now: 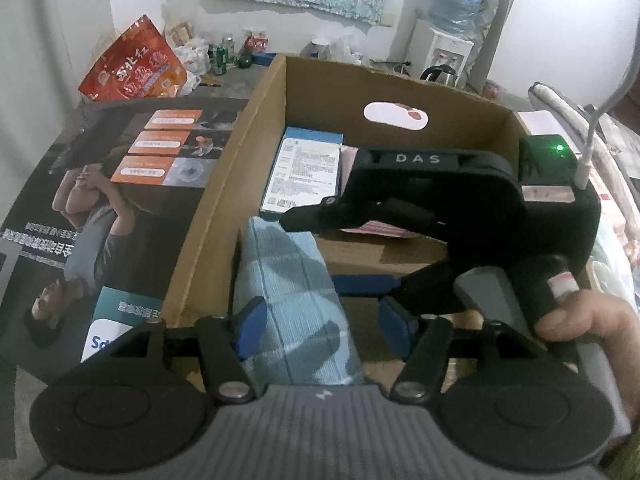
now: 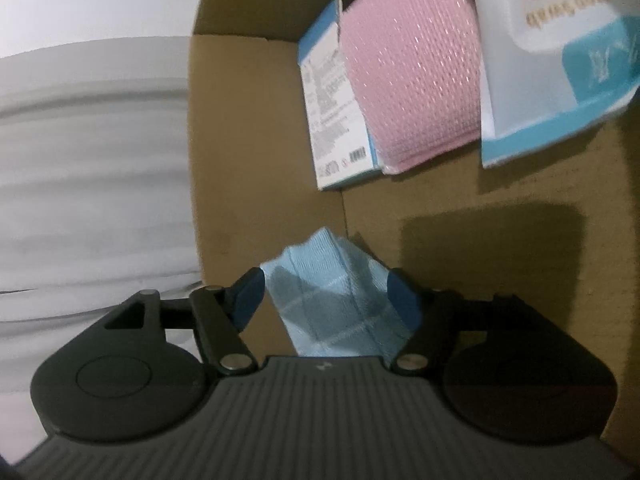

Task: Organize soft objects
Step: 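Lower blue towel into the box and open both tools, then move both tools back to the bed and grasp blue-and-white wipes pack with right tool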

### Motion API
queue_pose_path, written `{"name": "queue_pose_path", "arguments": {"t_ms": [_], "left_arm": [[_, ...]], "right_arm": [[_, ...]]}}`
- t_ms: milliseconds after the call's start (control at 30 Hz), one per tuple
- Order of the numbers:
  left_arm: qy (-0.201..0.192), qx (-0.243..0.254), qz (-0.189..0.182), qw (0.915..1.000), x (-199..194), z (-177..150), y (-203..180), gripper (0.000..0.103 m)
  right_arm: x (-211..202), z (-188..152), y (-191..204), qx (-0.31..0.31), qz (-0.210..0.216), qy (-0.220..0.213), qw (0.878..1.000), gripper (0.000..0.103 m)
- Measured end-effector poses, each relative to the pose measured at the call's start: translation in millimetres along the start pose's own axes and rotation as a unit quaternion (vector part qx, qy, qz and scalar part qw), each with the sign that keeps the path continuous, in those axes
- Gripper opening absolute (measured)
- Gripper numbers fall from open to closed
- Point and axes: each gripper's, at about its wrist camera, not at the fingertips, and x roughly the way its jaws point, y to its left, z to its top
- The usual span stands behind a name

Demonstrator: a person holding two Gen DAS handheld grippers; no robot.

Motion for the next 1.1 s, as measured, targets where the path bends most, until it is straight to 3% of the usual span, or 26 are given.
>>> {"name": "queue_pose_path", "arguments": {"t_ms": [267, 567, 667, 867, 1100], "left_arm": [[-0.031, -0.002, -0.004, 0.9995, -23.5, 0.2, -4.7, 0.064], [-0.044, -0.028, -0.061, 0.9968, -45.0, 0.9, -19.1, 0.063], [-0.050, -0.024, -0.078, 0.9954, -52.4, -5.0, -32.7, 0.070], [-0.048, 0.012, -0.119, 0.9917, -69.7, -27.2, -77.1, 0.085], [-0.097, 0.092, -0.142, 0.9808, -97.5, -66.4, -155.3, 0.100]], "right_arm": [[-27.5, 4.3, 23.2, -0.031, 0.044, -0.050, 0.997, 0.069], [-141.0, -24.7, 40.4, -0.099, 0.129, -0.111, 0.980, 0.069], [-181.2, -46.7, 26.8, -0.116, 0.144, -0.127, 0.975, 0.069], [-249.7, -89.8, -23.6, -0.125, 0.153, -0.141, 0.970, 0.081], [-340.2, -134.0, -84.7, -0.141, 0.147, -0.220, 0.954, 0.091]]}}
